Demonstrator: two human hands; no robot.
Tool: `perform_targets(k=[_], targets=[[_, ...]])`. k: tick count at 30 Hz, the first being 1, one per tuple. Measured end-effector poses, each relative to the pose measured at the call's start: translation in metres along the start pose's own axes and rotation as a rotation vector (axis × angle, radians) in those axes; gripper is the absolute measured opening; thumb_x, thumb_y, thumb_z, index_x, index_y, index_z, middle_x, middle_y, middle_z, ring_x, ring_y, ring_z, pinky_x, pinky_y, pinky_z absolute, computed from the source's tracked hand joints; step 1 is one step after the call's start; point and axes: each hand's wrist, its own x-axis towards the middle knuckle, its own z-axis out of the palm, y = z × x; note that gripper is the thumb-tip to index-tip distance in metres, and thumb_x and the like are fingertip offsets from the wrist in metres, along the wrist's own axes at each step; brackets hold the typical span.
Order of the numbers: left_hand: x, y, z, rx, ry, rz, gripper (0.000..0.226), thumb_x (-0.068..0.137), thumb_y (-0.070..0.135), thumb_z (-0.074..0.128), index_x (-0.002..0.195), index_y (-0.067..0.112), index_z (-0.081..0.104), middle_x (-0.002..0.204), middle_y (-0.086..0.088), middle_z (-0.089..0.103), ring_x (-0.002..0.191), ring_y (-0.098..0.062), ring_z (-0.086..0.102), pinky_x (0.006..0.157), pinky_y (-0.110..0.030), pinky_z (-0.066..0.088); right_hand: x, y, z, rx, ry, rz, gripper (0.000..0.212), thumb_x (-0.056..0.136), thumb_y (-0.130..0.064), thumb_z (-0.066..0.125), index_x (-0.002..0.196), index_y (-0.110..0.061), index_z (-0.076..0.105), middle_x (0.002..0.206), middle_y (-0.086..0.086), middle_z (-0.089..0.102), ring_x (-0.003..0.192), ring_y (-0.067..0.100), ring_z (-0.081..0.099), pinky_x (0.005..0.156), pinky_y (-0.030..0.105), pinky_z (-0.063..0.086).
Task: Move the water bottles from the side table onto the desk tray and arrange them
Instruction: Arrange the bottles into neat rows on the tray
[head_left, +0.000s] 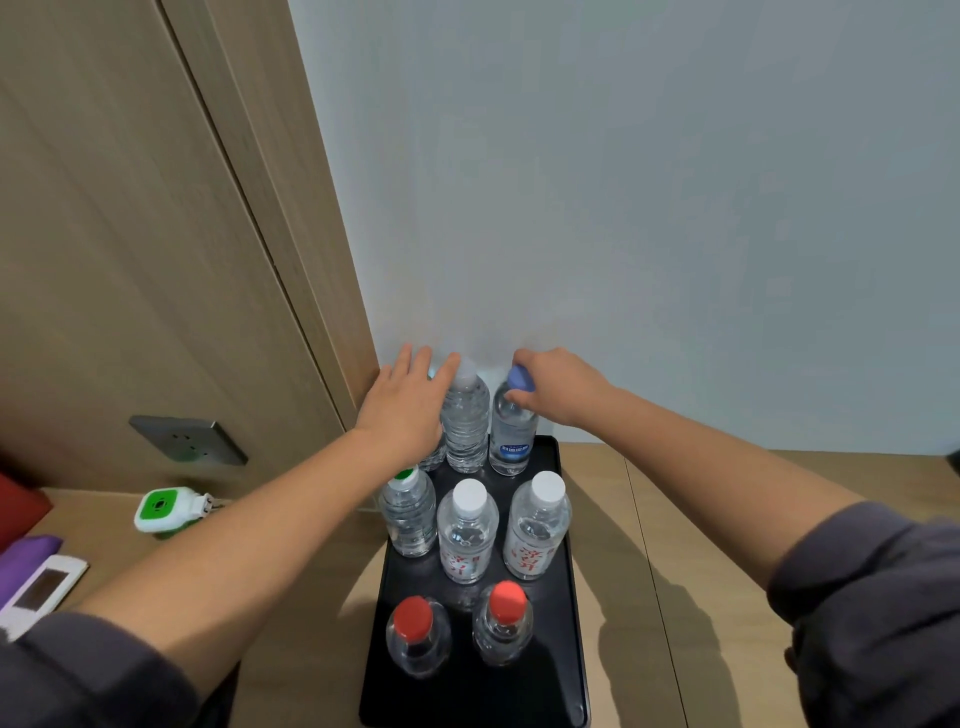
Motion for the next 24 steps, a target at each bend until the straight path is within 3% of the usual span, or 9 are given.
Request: perform_targets(k=[3,6,8,11,13,16,20,24], targets=[[-0.008,-0.002,-0.005,0.065,0.145,0.051,0.052,0.09,0.023,0.053,0.139,0.015,0.038,0.146,-0.012,0.034,0.134,-0.031,0.033,0.105,-0.041,0.032,-0.002,0.001,0.004,0.036,0.006,0.026,0.037,0.091,-0.038,0.061,0.114,-0.01,0.053,0.107,0.015,0.064,0.097,0.035,0.058,0.068,0.034,0.039],[-0.009,-0.005,-0.016,0.016,0.237,0.16,0.027,0.09,0.024,0.048,0.115,0.016,0.056,0.112,-0.005,0.054,0.1,-0.026,0.054,0.081,-0.038,0.044,-0.003,0.004,0.007,0.095,0.009,0.065,0.037,0.09,-0.042,0.061,0.109,-0.011,0.053,0.103,0.015,0.064,0.084,0.032,0.056,0.068,0.035,0.044],[-0.007,-0.006,-0.02,-0.098,0.07,0.167,0.023,0.093,0.026,0.045,0.111,0.018,0.057,0.104,-0.003,0.059,0.093,-0.025,0.058,0.073,-0.037,0.048,-0.003,0.007,0.01,0.16,-0.001,0.098,0.04,0.09,-0.045,0.061,0.11,-0.012,0.052,0.098,0.014,0.066,0.074,0.031,0.058,0.071,0.038,0.052],[0.007,-0.006,-0.02,-0.14,-0.382,0.09,0.032,0.098,0.036,0.044,0.122,0.019,0.057,0.125,-0.006,0.059,0.11,-0.025,0.055,0.091,-0.038,0.046,0.0,0.013,0.019,0.343,-0.071,0.161,0.042,0.087,-0.048,0.064,0.11,-0.016,0.049,0.079,0.013,0.069,0.057,0.029,0.068,0.063,0.039,0.059],[0.02,-0.003,-0.018,-0.103,-0.619,0.099,0.044,0.101,0.042,0.04,0.135,0.018,0.05,0.141,-0.005,0.049,0.127,-0.025,0.047,0.103,-0.037,0.037,0.002,0.018,0.028,0.533,-0.155,0.225,0.049,0.083,-0.047,0.07,0.115,-0.019,0.045,0.074,0.016,0.07,0.057,0.028,0.071,0.052,0.036,0.059],[0.041,0.004,-0.005,-0.161,-0.874,0.094,0.053,0.102,0.041,0.037,0.149,0.016,0.033,0.154,-0.006,0.032,0.139,-0.026,0.034,0.103,-0.035,0.034,0.005,0.031,0.048,0.712,-0.295,0.305,0.065,0.078,-0.038,0.078,0.126,-0.024,0.036,0.084,0.016,0.07,0.062,0.024,0.072,0.05,0.031,0.057],[0.061,0.013,0.03,-0.242,-1.093,0.014,0.067,0.101,0.034,0.046,0.155,0.026,0.007,0.162,-0.006,0.008,0.147,-0.031,0.014,0.111,-0.05,0.025,0.005,0.044,0.085,0.852,-0.415,0.366,0.071,0.082,-0.024,0.078,0.136,-0.024,0.032,0.095,0.012,0.067,0.067,0.021,0.07,0.051,0.027,0.056],[0.069,0.016,0.061,-0.132,-1.144,0.043,0.08,0.096,0.037,0.055,0.154,0.031,0.002,0.163,-0.006,0.002,0.148,-0.032,0.008,0.117,-0.05,0.018,0.009,0.046,0.12,0.999,-0.385,0.425,0.064,0.082,-0.016,0.077,0.133,-0.019,0.038,0.106,0.013,0.065,0.071,0.022,0.07,0.058,0.03,0.059]])
